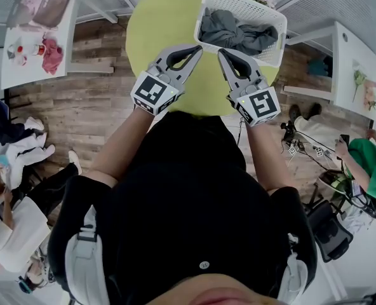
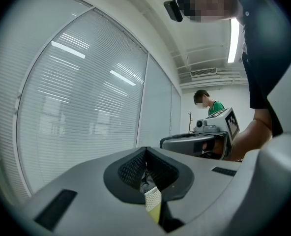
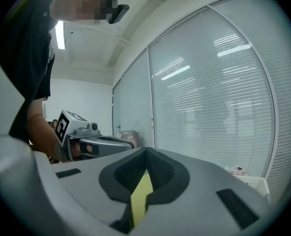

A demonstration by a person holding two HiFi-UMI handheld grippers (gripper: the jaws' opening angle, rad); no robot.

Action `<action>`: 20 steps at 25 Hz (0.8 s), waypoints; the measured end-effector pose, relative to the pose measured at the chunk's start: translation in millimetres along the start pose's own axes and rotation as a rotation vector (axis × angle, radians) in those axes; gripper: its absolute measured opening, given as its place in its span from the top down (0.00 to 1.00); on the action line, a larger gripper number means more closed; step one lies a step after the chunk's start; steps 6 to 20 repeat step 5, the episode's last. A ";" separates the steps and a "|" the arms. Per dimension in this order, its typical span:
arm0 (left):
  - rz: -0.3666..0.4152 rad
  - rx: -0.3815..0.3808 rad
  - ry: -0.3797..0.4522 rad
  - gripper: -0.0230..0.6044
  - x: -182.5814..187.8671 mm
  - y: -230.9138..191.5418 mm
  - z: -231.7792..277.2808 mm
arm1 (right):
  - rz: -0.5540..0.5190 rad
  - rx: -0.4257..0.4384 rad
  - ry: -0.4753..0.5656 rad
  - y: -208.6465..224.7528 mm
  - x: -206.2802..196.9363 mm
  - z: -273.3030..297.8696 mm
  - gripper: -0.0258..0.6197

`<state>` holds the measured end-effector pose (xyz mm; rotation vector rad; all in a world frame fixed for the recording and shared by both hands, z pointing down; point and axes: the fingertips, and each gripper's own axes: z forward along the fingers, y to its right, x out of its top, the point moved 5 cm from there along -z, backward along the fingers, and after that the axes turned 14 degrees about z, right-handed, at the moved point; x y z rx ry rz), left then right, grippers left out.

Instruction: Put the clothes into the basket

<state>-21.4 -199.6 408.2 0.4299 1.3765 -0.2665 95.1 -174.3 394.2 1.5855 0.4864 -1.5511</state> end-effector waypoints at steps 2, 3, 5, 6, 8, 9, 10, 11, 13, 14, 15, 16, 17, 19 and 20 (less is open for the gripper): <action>-0.001 0.000 -0.001 0.95 -0.5 -1.2 0.8 | 0.007 -0.002 0.004 1.2 -0.5 0.9 0.92; -0.001 0.000 0.000 0.95 -0.8 -2.3 1.0 | 0.009 -0.003 0.005 1.5 -0.4 1.7 0.92; 0.001 0.004 0.005 0.95 -0.8 -5.0 1.4 | 0.014 -0.003 0.008 2.1 -0.2 3.4 0.92; 0.001 0.004 0.005 0.95 -0.8 -5.0 1.4 | 0.014 -0.003 0.008 2.1 -0.2 3.4 0.92; 0.001 0.004 0.005 0.95 -0.8 -5.0 1.4 | 0.014 -0.003 0.008 2.1 -0.2 3.4 0.92; 0.001 0.004 0.005 0.95 -0.8 -5.0 1.4 | 0.014 -0.003 0.008 2.1 -0.2 3.4 0.92; 0.001 0.004 0.005 0.95 -0.8 -5.0 1.4 | 0.014 -0.003 0.008 2.1 -0.2 3.4 0.92; 0.001 0.004 0.005 0.95 -0.8 -5.0 1.4 | 0.014 -0.003 0.008 2.1 -0.2 3.4 0.92; 0.001 0.004 0.005 0.95 -0.8 -5.0 1.4 | 0.014 -0.003 0.008 2.1 -0.2 3.4 0.92; 0.001 0.004 0.005 0.95 -0.8 -5.0 1.4 | 0.014 -0.003 0.008 2.1 -0.2 3.4 0.92; 0.001 0.004 0.005 0.95 -0.8 -5.0 1.4 | 0.014 -0.003 0.008 2.1 -0.2 3.4 0.92; 0.001 0.004 0.005 0.95 -0.8 -5.0 1.4 | 0.014 -0.003 0.008 2.1 -0.2 3.4 0.92; 0.001 0.004 0.005 0.95 -0.8 -5.0 1.4 | 0.014 -0.003 0.008 2.1 -0.2 3.4 0.92; 0.001 0.004 0.005 0.95 -0.8 -5.0 1.4 | 0.014 -0.003 0.008 2.1 -0.2 3.4 0.92; 0.001 0.004 0.005 0.95 -0.8 -5.0 1.4 | 0.014 -0.003 0.008 2.1 -0.2 3.4 0.92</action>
